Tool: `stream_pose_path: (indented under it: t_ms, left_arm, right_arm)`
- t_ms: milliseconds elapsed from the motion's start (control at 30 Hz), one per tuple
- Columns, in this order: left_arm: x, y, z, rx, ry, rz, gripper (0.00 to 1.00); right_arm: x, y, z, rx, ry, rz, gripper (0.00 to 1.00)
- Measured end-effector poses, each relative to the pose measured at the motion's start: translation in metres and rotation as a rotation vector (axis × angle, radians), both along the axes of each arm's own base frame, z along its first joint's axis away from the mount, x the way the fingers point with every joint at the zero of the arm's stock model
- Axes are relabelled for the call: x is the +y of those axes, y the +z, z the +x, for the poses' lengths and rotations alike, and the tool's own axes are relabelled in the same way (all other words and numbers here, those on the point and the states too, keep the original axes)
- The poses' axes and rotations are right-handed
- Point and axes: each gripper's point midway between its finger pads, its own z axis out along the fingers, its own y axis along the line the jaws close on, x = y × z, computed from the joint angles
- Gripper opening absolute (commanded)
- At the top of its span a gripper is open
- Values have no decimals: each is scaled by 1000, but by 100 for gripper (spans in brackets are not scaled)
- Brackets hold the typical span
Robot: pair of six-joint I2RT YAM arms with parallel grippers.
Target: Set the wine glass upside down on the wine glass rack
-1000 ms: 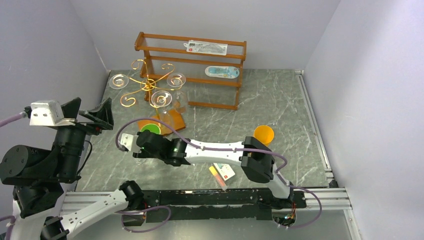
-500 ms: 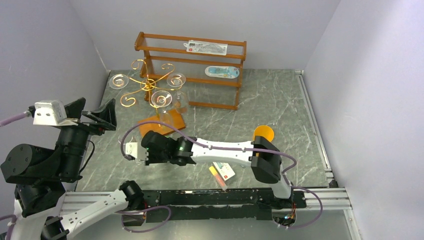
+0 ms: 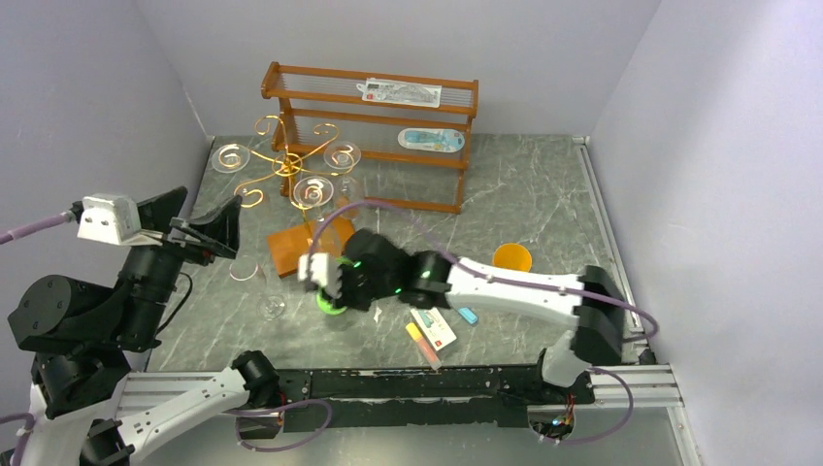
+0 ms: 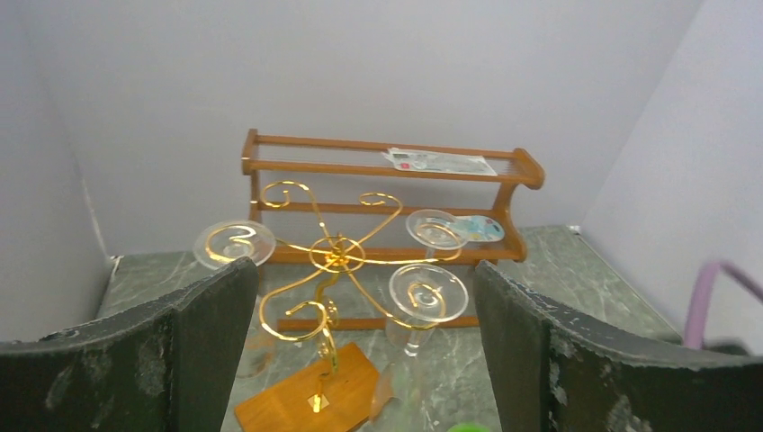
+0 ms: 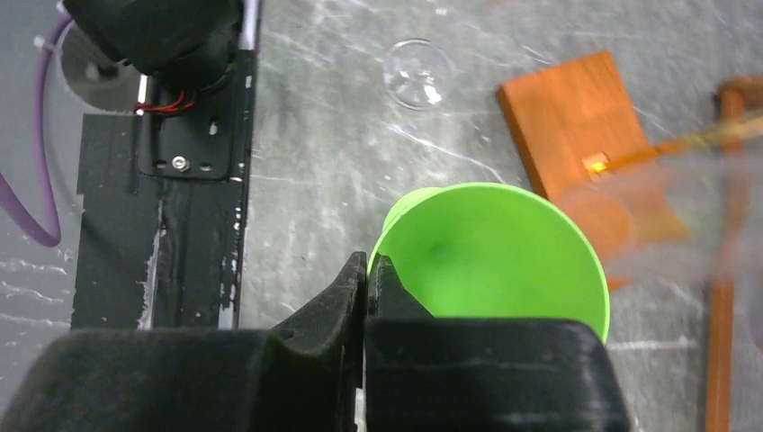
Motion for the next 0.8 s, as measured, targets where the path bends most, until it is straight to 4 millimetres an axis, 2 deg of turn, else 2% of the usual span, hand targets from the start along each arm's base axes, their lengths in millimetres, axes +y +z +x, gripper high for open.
stream_pose_path:
  t_ms: [167,267,400,500,600,800]
  left_arm:
    - [-27,-1,-1,-18,-121,34,92]
    - [-51,-8,5,-1,-188,63,92]
    - [-81,-26,15,49,-257,97,92]
    - [-95,-38,19,79,-293,108,92]
    - [-104,-44,20,92,-326,99,92]
    - [-116,-37,15,76,-385,43,91]
  right_arm:
    - [-54,38,45,87,-142,226,0]
    - [-83,62,61,95,-225,357,0]
    - [-103,104,66,66,-276,511,0]
    - [-112,129,65,32,-292,582,0]
    - [-121,146,65,-1,-310,619,0]
    - [-138,170,61,-63,-321,619,0]
